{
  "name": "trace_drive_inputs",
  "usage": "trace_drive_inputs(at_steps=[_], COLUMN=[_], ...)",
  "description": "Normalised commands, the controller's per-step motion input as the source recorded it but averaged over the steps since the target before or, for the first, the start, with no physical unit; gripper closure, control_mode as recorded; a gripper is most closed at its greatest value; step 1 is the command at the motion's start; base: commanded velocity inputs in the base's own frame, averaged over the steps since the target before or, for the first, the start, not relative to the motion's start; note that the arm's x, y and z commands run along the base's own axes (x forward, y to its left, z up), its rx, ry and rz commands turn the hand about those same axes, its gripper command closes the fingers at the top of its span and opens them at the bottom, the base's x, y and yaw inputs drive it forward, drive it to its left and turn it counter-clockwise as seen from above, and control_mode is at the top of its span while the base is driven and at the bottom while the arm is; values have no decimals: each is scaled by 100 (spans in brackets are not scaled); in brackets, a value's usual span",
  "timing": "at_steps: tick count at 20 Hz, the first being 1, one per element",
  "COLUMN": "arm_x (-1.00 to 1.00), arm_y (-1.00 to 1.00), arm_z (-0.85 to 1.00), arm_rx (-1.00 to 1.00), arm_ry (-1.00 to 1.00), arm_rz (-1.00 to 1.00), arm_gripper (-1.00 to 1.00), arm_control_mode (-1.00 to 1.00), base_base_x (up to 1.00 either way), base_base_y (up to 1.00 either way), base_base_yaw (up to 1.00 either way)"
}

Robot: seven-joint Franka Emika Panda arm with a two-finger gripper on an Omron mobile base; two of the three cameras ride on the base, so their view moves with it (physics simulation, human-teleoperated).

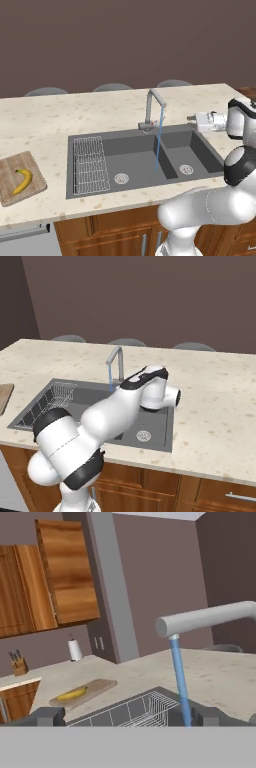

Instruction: Pick the banana from the sink and place it on the cutting board to airdry. Then turn off the sink faucet.

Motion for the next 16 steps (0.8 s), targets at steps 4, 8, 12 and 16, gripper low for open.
trace_drive_inputs(at_steps=[4, 8, 12, 16], arm_x=[33, 28, 24, 24], arm_y=[-3, 0, 0, -1], arm_z=[-21, -24, -21, -17], arm_rx=[0, 0, 0, 0], arm_ry=[0, 0, 0, 0], arm_rz=[1, 5, 9, 10], arm_gripper=[-100, -100, -100, -100], arm_control_mode=[-100, -100, -100, -100], base_base_x=[0, 0, 0, 0], base_base_y=[0, 0, 0, 0], base_base_yaw=[0, 0, 0, 0])
